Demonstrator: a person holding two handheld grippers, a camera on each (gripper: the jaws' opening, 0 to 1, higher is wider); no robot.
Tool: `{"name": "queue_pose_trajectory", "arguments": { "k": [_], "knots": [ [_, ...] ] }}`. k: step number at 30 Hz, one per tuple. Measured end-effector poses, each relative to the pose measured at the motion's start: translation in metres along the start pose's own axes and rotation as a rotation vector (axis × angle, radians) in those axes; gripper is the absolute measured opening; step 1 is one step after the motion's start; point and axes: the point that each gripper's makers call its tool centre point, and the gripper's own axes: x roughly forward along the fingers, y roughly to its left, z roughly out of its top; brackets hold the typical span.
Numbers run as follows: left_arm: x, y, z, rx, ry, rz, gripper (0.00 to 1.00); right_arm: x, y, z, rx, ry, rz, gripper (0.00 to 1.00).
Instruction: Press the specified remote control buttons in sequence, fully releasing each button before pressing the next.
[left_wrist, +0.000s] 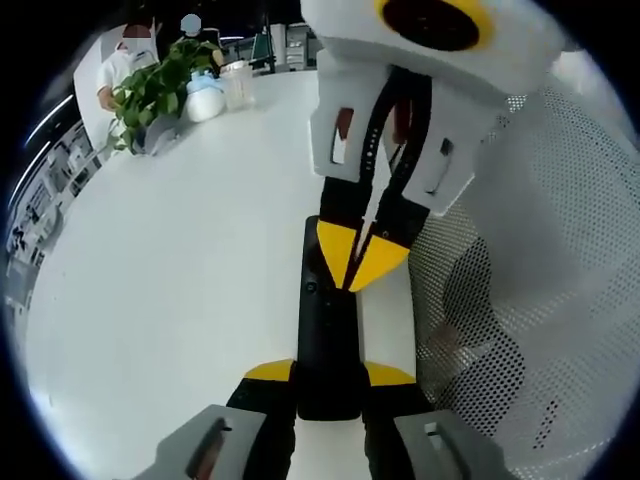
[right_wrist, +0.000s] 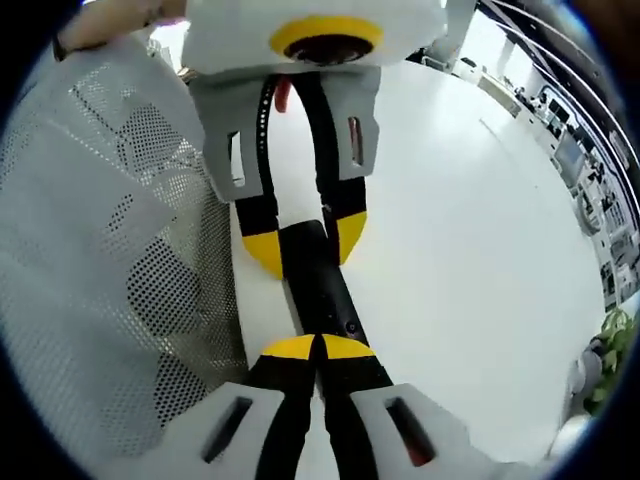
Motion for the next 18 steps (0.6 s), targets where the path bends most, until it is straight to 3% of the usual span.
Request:
{"name": "queue_pose_trajectory", "arguments": {
  "k": [3,18],
  "knots": [
    [-0.0002,-0.0001,-0.0001,0.004,-0.001,-0.001,0.24,-0.0014,-0.0065,-0.0016,0.015,0.004,-0.025,0.0],
    [0.0002,-0.0001,-0.0001,0.018,-0.004,-0.005,0.24,0.0001,-0.008,0.0018,0.052,-0.02,-0.017,0.0]
  ]
}}
